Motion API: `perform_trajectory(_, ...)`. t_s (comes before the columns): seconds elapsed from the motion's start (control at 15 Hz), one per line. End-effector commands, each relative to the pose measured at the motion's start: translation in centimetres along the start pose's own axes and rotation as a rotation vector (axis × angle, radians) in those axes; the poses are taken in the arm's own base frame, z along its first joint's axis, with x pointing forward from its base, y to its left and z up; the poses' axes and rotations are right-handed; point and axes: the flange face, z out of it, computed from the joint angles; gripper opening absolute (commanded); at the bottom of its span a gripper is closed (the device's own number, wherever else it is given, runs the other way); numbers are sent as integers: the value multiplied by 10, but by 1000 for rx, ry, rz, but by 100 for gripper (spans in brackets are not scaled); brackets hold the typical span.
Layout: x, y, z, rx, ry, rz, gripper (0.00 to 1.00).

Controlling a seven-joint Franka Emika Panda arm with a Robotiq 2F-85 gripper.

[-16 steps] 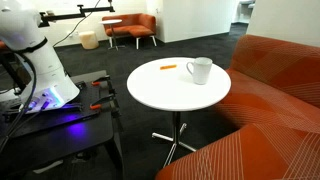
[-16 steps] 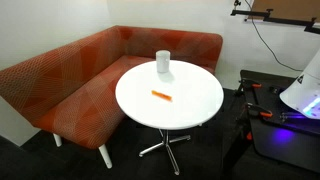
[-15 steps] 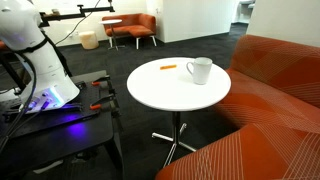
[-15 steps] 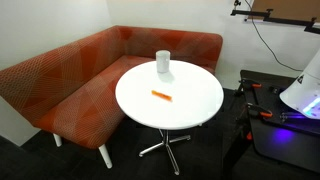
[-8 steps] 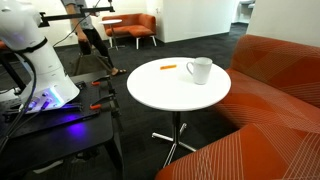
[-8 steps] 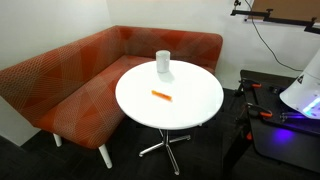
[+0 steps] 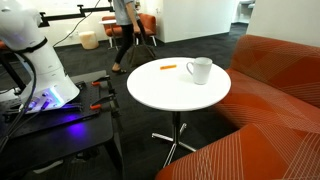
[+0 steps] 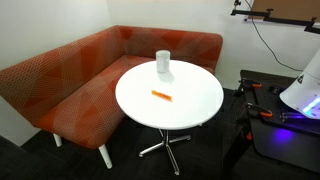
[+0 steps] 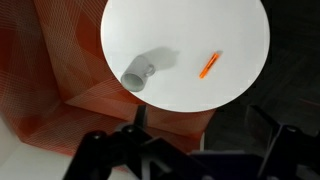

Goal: Slide the cup to the left

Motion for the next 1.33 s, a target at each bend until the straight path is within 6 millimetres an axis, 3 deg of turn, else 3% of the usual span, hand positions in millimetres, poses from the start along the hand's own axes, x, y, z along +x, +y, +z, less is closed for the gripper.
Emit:
perform_trajectory(0.0, 25, 30, 16, -13, 37, 17, 100)
perform_trajectory(0.53, 74, 83, 75, -18, 53, 75, 100)
perform_trajectory(0.93, 108, 119, 131, 53, 18, 90, 100)
perform_trajectory(1.27, 134, 134, 182, 124, -25, 242, 100)
